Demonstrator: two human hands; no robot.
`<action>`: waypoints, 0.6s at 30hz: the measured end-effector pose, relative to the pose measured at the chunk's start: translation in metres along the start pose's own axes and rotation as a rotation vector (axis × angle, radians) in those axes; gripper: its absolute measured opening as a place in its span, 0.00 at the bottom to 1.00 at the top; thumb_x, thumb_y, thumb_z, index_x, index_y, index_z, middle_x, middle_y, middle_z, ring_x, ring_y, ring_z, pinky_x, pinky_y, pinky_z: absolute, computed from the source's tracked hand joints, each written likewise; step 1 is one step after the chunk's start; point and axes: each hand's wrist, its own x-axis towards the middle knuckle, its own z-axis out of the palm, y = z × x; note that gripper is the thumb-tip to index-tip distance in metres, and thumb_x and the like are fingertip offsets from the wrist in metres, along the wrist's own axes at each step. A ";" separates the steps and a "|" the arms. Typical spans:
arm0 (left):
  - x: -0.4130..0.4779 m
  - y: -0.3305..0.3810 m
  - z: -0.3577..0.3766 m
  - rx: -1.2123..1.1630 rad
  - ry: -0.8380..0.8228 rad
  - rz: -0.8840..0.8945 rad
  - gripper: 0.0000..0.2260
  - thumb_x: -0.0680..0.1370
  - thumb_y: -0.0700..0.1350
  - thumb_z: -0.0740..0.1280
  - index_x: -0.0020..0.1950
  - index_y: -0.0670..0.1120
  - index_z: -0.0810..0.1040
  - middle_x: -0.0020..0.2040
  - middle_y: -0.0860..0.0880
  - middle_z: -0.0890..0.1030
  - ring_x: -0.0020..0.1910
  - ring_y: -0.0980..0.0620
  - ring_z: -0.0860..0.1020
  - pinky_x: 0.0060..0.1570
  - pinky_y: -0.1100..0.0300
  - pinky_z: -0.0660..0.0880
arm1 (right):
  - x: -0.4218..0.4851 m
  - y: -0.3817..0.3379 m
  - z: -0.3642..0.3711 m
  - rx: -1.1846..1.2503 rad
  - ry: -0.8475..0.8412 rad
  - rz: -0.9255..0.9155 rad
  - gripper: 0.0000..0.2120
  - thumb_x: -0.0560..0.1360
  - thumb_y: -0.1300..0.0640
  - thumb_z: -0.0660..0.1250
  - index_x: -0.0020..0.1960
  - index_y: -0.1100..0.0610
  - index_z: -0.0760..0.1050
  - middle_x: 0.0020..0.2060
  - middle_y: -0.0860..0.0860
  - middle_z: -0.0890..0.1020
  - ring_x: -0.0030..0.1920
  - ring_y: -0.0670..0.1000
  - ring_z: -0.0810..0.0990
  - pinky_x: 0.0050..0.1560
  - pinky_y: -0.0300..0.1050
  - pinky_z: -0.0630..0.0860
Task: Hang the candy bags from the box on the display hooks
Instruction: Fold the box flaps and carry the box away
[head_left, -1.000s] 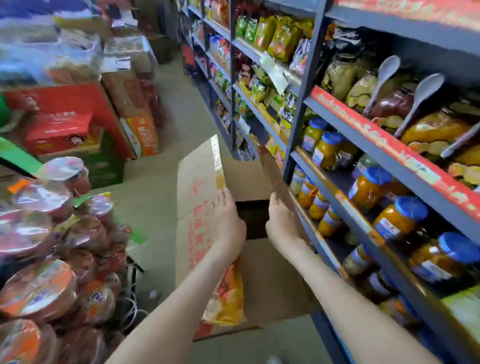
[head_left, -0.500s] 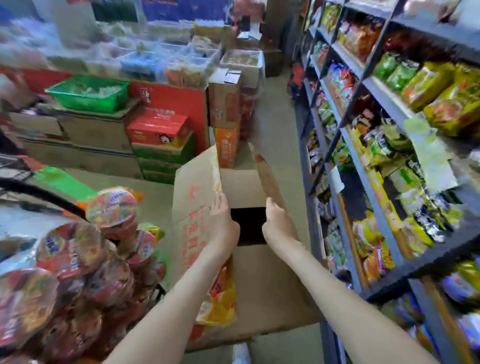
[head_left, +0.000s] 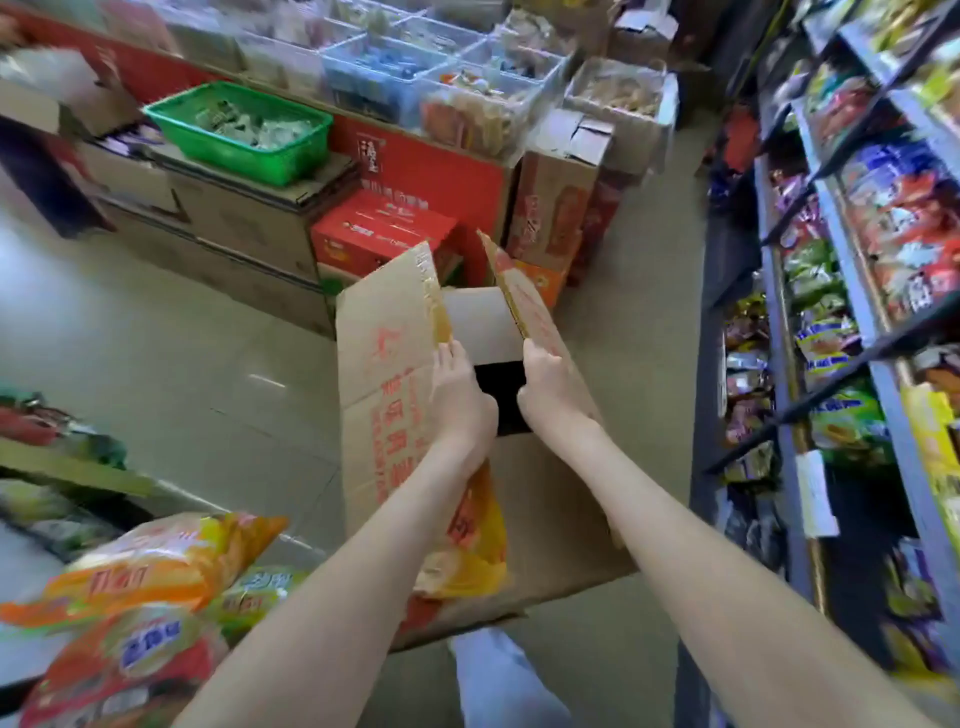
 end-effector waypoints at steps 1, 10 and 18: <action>0.028 0.001 0.007 -0.020 0.006 -0.030 0.30 0.76 0.29 0.56 0.77 0.39 0.54 0.77 0.43 0.57 0.76 0.46 0.55 0.74 0.59 0.51 | 0.031 -0.005 0.004 -0.032 -0.021 -0.031 0.24 0.75 0.71 0.54 0.71 0.63 0.62 0.64 0.60 0.73 0.64 0.59 0.72 0.59 0.47 0.69; 0.262 -0.005 0.006 -0.230 0.104 -0.224 0.34 0.74 0.27 0.54 0.78 0.39 0.48 0.79 0.45 0.48 0.77 0.50 0.45 0.71 0.65 0.41 | 0.292 -0.065 0.017 -0.190 -0.121 -0.272 0.24 0.74 0.70 0.57 0.70 0.65 0.62 0.65 0.63 0.71 0.63 0.63 0.72 0.63 0.54 0.71; 0.413 -0.021 0.010 -0.299 0.105 -0.391 0.34 0.74 0.28 0.54 0.78 0.39 0.46 0.79 0.44 0.46 0.78 0.49 0.43 0.75 0.57 0.42 | 0.442 -0.114 0.029 -0.187 -0.161 -0.400 0.29 0.74 0.73 0.53 0.75 0.62 0.57 0.70 0.60 0.68 0.68 0.59 0.68 0.65 0.47 0.67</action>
